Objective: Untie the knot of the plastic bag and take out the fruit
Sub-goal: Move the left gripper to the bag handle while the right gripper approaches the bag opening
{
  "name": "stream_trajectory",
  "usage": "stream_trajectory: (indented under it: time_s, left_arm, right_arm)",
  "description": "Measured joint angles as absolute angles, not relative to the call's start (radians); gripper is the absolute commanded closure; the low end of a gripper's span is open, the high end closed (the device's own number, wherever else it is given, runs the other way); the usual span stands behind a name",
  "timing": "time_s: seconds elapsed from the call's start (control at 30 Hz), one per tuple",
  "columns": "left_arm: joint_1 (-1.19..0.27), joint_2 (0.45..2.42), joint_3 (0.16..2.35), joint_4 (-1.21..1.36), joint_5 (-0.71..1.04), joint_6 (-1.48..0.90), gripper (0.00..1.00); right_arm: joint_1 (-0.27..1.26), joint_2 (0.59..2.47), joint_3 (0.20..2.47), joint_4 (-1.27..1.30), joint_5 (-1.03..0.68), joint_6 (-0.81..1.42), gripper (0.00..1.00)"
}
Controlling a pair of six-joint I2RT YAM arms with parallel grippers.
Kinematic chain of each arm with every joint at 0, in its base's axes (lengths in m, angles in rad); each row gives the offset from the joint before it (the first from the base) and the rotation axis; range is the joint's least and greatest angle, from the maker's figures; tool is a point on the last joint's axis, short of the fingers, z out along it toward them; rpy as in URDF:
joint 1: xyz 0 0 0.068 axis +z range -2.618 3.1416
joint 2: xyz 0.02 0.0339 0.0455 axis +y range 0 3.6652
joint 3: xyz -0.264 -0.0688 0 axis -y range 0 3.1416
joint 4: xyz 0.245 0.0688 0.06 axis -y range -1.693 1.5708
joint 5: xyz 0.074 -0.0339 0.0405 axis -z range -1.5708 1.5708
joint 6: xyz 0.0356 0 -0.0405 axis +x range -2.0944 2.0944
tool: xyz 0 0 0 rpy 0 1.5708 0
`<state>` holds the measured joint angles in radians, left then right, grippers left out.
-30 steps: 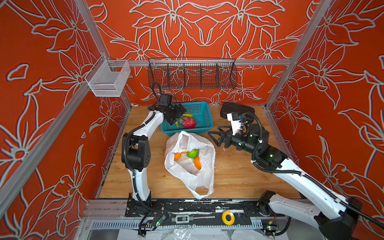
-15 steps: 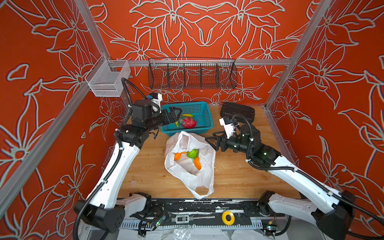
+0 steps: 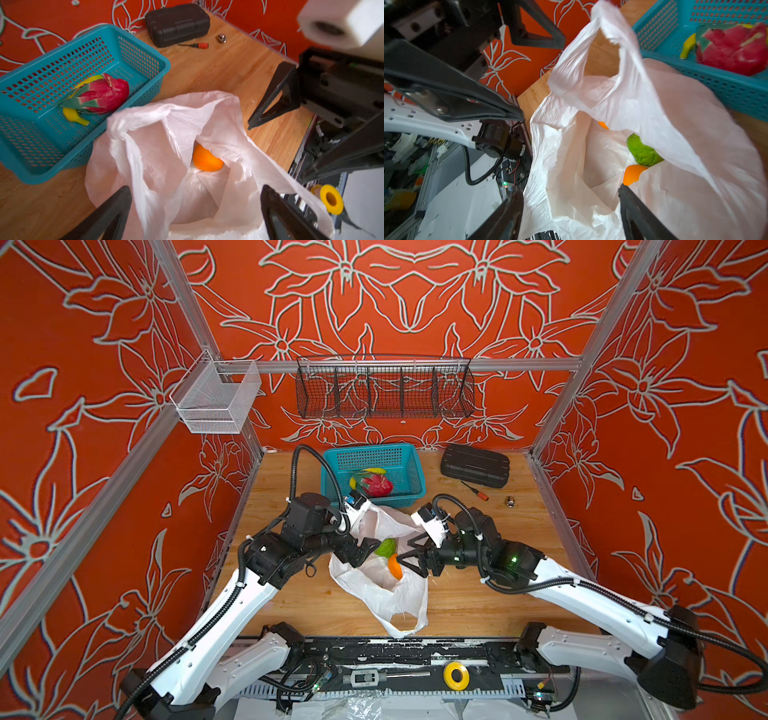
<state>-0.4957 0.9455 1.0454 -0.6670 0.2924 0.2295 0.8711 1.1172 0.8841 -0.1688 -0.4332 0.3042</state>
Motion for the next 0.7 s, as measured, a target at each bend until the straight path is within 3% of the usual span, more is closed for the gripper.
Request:
stream_trajectory:
  time_s: [0.5, 0.6, 0.7]
  left_arm:
    - [-0.539, 1.166, 1.015, -0.694, -0.046, 0.453, 0.09]
    - [-0.539, 1.19, 1.015, -0.694, -0.118, 0.444, 0.24]
    - [-0.539, 1.187, 1.013, -0.683, -0.165, 0.43, 0.54]
  right_arm:
    - [0.908, 1.349, 0.833, -0.03, -0.401, 0.401, 0.35]
    - [0.928, 1.396, 0.833, -0.016, -0.401, 0.412, 0.37]
    - [0.956, 1.43, 0.833, -0.01, -0.404, 0.421, 0.44]
